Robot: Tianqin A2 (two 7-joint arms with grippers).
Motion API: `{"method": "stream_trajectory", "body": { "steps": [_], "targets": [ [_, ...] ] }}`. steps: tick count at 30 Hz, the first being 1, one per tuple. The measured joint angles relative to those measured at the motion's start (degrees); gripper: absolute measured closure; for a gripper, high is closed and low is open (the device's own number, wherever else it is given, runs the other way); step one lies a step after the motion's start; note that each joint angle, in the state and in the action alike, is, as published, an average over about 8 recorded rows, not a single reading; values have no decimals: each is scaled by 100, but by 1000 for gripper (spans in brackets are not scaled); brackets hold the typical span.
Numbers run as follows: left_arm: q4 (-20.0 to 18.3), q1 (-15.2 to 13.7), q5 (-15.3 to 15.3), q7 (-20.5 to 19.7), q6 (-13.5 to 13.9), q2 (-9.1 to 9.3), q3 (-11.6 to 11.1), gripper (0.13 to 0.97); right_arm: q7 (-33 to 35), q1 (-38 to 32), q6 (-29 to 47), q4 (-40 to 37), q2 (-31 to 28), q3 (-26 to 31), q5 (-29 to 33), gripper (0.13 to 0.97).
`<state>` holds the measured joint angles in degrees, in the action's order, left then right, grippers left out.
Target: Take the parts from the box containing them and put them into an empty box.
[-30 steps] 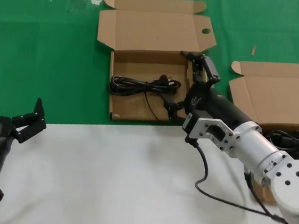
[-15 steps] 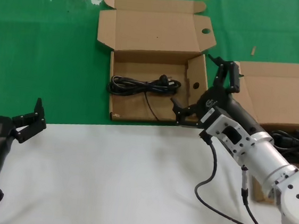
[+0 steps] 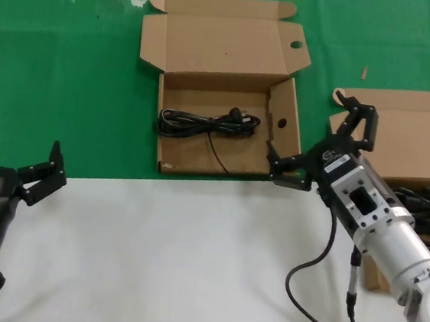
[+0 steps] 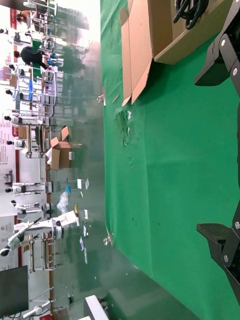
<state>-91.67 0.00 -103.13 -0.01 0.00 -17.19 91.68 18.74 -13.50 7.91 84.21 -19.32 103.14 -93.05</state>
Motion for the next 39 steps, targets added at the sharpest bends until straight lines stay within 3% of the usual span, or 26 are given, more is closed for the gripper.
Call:
{"method": "stream_trajectory", "body": {
  "steps": [39],
  "targets": [
    [0,0,0,2,0,0,0,132,-1742,1255,-735,694,198,-1066,-937,129]
  ]
}}
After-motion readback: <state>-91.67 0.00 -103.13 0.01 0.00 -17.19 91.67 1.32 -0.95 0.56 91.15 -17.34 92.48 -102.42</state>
